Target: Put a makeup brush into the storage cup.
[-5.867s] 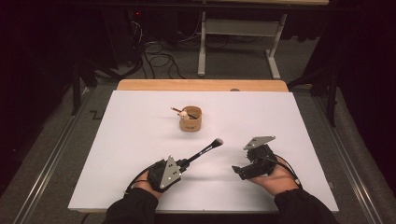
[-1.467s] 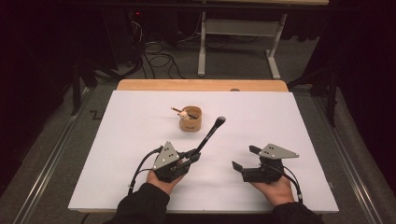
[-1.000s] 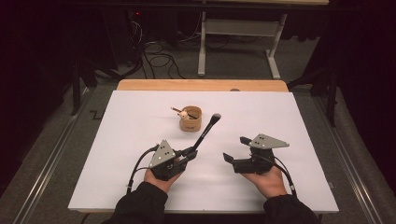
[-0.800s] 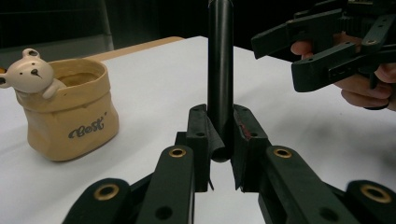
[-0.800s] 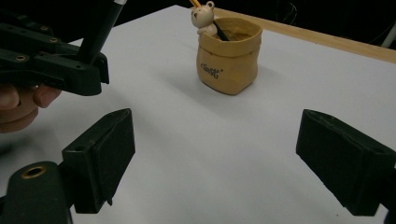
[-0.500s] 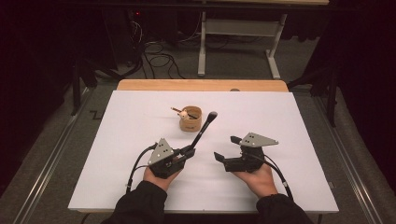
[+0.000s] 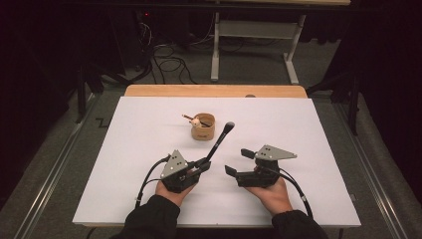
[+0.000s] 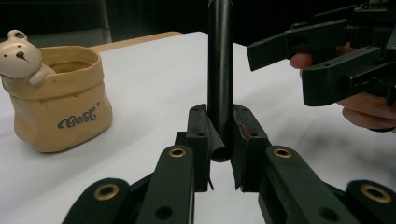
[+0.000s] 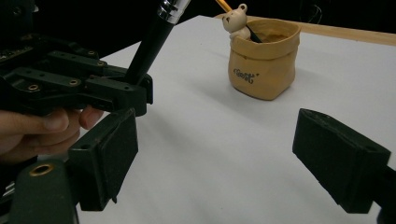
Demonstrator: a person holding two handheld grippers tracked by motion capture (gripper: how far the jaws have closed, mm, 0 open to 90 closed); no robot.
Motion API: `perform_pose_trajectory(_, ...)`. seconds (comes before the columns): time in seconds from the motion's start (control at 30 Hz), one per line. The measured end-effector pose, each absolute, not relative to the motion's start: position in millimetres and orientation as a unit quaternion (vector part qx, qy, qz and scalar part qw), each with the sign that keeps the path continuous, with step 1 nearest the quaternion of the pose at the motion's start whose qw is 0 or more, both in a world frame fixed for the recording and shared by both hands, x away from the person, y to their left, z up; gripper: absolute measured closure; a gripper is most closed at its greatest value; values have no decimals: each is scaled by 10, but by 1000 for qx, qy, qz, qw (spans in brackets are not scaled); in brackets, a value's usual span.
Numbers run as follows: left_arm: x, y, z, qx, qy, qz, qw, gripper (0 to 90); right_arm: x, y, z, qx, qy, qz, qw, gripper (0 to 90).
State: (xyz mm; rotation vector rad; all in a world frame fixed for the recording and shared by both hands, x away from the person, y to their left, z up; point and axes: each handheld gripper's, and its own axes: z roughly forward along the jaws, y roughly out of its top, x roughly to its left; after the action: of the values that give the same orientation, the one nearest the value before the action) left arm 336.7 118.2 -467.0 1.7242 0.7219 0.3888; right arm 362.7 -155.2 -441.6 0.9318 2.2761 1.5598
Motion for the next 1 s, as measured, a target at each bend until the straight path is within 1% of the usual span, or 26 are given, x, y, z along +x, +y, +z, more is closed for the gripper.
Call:
perform_pose_trajectory(0.53,3332,1118,-4695,734,310,161,583,792,3570,-1537,-4397,323,755,564,82,158)
perform_pose_trajectory(0.8,3299,1053,-4712,740,303,160,579,793,3564,-1554,-4372,332,740,580,69,189)
perform_pose_trajectory(1.0,3288,1023,-4719,742,300,162,577,793,3563,-1564,-4368,336,734,586,68,218)
